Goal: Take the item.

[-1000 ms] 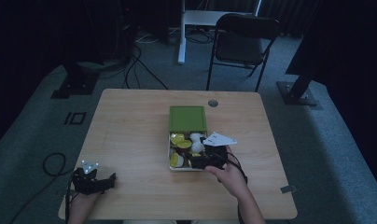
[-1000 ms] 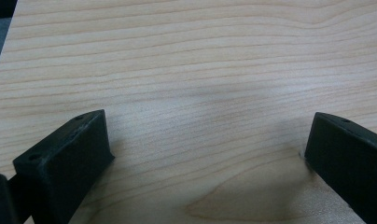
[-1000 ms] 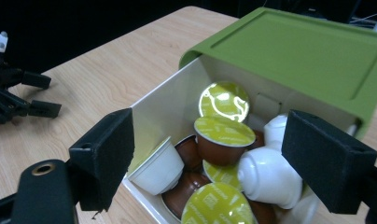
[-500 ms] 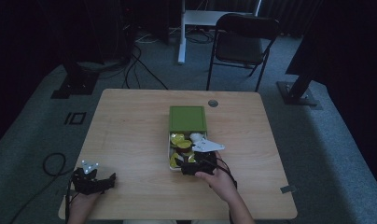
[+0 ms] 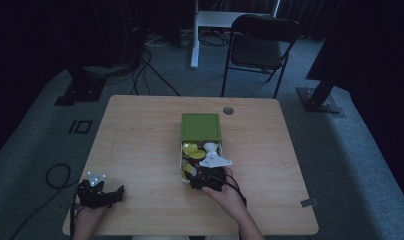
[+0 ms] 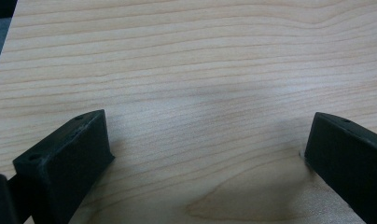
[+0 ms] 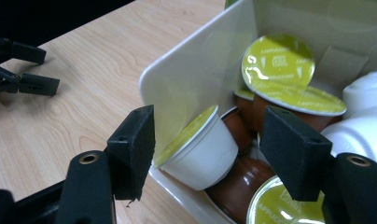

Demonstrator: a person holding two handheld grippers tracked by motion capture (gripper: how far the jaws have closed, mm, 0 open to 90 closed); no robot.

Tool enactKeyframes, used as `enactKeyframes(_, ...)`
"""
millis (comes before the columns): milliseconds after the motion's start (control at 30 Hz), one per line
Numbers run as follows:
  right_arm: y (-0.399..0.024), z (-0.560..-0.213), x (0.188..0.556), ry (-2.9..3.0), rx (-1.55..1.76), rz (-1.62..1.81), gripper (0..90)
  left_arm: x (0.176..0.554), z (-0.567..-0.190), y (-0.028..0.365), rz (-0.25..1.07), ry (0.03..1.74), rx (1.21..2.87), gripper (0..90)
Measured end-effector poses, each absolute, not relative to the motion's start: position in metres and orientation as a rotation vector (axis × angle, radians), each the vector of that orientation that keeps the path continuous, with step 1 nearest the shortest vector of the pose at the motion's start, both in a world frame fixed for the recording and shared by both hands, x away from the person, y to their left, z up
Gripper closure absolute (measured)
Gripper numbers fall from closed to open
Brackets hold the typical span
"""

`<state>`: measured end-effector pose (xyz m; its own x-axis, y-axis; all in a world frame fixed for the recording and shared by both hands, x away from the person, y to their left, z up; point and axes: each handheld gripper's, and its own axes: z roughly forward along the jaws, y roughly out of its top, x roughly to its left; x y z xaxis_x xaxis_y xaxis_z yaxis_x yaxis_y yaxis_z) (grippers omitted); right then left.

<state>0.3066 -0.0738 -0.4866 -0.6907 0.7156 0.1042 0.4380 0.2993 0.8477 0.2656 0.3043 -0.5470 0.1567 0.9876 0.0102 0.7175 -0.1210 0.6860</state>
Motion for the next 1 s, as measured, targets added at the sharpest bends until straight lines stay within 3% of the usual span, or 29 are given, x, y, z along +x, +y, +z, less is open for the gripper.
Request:
enactKeyframes(167, -0.072, -0.491, 0.305, 2.27, 1.072, 1.321, 41.8, 0.266, -0.547, 0.304, 0.653, 1.616, 1.9, 0.3)
enactKeyframes(600, -0.064, -0.503, 0.307, 2.296, 1.127, 1.288, 46.4, 0.266, -0.547, 0.304, 0.653, 1.616, 1.9, 0.3)
enactKeyframes(1000, -0.065, -0.502, 0.313, 2.273, 1.108, 1.25, 56.6, 0.266, -0.547, 0.304, 0.653, 1.616, 1.9, 0.3)
